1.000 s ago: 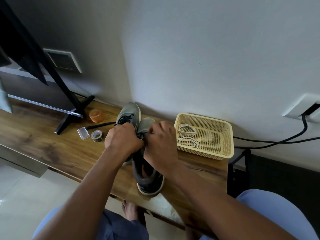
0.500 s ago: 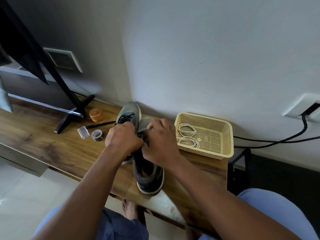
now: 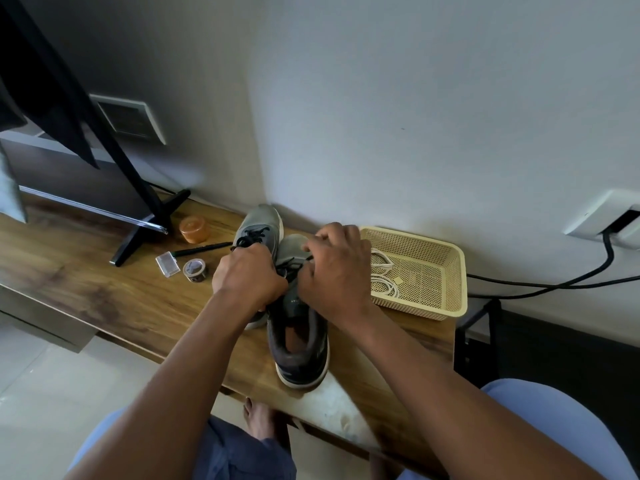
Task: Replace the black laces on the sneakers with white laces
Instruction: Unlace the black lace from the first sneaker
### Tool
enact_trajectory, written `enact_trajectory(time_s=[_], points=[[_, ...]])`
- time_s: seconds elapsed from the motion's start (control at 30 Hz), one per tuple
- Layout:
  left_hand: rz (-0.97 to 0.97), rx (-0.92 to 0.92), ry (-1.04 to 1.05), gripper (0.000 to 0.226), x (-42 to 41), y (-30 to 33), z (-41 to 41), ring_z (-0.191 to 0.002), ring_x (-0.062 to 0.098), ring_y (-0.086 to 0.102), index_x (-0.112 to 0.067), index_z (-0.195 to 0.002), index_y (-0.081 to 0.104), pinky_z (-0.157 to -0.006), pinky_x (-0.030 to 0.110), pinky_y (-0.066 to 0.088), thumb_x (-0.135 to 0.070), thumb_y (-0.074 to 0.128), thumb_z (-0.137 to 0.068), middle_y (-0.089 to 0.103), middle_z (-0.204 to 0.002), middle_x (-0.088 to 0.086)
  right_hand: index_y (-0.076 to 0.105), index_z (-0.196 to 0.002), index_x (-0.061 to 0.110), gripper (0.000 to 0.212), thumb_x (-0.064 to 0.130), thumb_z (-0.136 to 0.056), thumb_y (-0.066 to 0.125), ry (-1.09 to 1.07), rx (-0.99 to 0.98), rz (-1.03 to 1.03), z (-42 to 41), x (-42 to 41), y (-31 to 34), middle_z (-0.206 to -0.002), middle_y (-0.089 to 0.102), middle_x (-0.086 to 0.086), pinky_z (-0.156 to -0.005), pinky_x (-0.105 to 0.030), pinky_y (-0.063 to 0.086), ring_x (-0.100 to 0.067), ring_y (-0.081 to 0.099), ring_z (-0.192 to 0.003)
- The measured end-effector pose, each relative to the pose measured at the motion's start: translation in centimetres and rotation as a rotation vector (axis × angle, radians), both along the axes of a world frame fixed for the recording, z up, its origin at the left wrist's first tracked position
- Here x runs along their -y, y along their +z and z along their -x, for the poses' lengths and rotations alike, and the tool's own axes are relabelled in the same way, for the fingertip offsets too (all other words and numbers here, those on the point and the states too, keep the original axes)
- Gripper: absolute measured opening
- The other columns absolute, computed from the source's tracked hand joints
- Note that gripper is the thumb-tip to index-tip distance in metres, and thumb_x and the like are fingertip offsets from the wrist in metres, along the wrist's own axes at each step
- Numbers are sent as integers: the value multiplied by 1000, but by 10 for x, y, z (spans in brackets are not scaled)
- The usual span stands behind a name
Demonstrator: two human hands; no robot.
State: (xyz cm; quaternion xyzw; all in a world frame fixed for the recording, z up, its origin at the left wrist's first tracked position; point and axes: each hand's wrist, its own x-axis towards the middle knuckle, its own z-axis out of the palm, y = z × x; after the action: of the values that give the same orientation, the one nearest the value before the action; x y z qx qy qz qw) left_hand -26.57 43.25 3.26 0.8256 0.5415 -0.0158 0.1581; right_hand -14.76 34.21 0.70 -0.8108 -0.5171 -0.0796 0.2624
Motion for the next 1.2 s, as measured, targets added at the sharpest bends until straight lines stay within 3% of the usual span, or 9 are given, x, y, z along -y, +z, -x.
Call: enact_trajectory(time_s=[0.2,0.33,0.47,0.6,0.8,0.93,1.07,1.2], points=[[-4,7,-7,13,0,1,1,-78,30,67,-19,-87,74,-61,31,50,-27,71,-76,67,-74,6,73,-81,24,17,26,-73,58,217,151,235,18,3,-15,-100,58,6,-86,-46,36,-29,48,-109],[-10,-3,-14,14,-2,2,0,-81,29,70,-20,-91,75,-67,35,59,-30,73,-81,70,-78,7,71,-69,20,12,22,-65,60,42,50,29,9,-1,-7,-90,58,8,-77,-38,30,-25,47,-96],[-3,-7,-37,16,2,1,-1,-87,30,70,-21,-95,77,-74,37,61,-29,72,-83,72,-84,7,75,-73,21,8,21,-73,66,-121,-52,-88,0,1,-2,-91,58,9,-78,-39,32,-23,47,-94],[5,-7,-45,18,3,2,-2,-88,30,71,-19,-96,75,-77,39,61,-27,69,-81,72,-84,7,75,-86,25,24,31,-68,60,-27,-18,52,3,2,0,-100,57,6,-84,-41,35,-26,48,-102],[-2,0,-37,18,4,5,-2,-84,30,69,-19,-94,74,-68,35,57,-25,68,-78,69,-78,7,72,-78,23,14,27,-72,60,142,138,242,15,3,-14,-99,59,4,-83,-42,30,-29,48,-108],[-16,3,-12,21,5,6,-4,-85,31,70,-19,-96,74,-71,36,60,-27,70,-77,70,-81,8,70,-70,20,16,23,-63,56,36,63,90,10,0,-10,-91,59,9,-77,-37,24,-25,48,-98],[-40,-20,2,22,5,4,-2,-88,31,67,-19,-99,74,-66,34,54,-25,72,-78,69,-88,9,74,-71,21,9,24,-74,66,-96,-97,-116,2,1,-3,-87,61,10,-75,-37,34,-23,50,-92],[-27,-22,-9,20,6,4,-2,-87,30,67,-20,-99,75,-66,34,53,-25,72,-80,69,-88,8,77,-86,27,14,28,-76,67,-164,-117,-55,-2,2,3,-94,61,9,-78,-38,36,-25,51,-97]])
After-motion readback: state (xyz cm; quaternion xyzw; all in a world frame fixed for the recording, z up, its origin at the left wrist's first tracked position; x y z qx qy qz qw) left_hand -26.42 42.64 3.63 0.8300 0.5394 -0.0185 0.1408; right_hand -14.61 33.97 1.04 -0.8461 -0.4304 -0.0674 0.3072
